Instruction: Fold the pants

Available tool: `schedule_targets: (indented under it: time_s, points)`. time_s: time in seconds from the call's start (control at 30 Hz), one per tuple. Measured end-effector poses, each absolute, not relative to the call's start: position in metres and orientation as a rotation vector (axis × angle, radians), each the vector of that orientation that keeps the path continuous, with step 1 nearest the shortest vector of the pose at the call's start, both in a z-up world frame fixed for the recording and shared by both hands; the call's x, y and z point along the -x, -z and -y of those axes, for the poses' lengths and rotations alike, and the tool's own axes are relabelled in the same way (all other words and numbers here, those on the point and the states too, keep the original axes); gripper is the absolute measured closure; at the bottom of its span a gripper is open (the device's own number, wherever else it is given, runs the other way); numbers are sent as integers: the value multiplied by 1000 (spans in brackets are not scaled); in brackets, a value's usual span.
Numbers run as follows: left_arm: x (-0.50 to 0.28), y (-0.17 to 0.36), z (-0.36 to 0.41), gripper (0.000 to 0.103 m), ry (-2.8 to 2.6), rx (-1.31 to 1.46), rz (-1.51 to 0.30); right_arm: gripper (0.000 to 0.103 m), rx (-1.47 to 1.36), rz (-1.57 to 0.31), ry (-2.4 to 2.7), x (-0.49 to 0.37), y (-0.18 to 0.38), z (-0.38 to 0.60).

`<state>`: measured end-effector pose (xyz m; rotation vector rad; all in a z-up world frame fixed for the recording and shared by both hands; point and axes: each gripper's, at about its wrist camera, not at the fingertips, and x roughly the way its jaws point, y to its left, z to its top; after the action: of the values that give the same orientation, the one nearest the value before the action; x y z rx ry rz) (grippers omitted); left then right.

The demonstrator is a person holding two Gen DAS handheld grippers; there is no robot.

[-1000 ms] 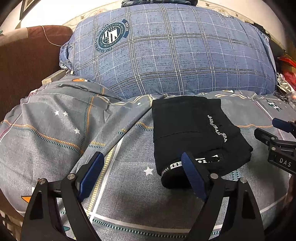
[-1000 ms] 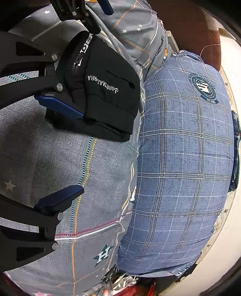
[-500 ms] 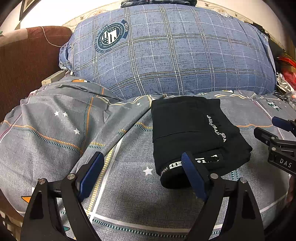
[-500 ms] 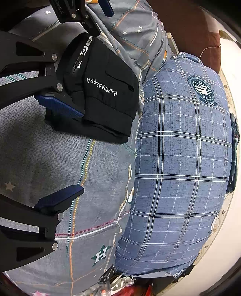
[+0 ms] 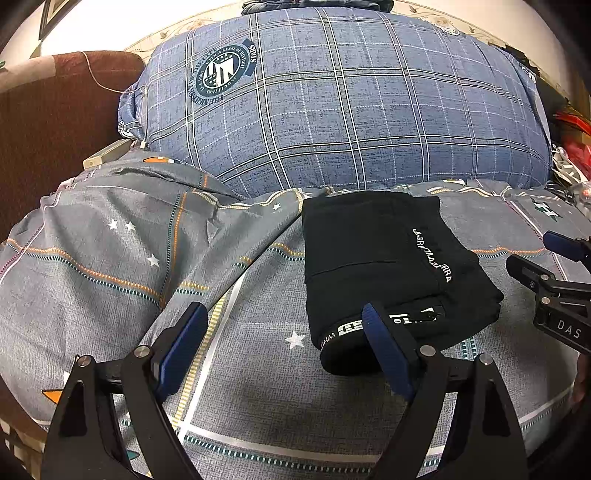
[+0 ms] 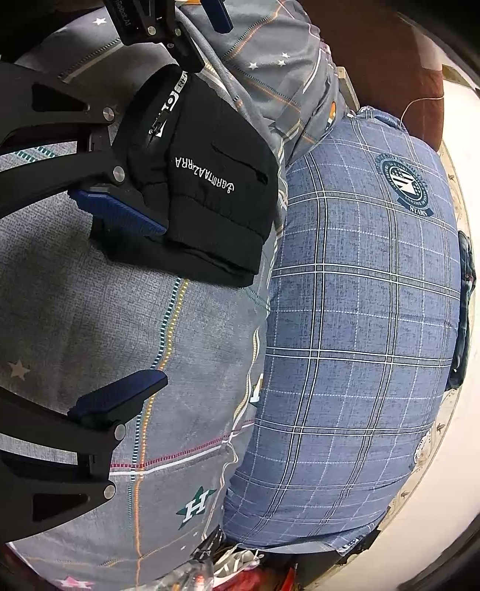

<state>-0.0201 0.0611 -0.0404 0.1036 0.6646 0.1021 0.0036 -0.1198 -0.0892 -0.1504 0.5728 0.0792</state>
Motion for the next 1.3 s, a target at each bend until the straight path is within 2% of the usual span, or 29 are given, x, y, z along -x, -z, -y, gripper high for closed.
schedule_targets:
  time_s: [1.3]
  points:
    - [20,40,-64,17,-128,-91,-656,23,205,-487,-153,12,81,102]
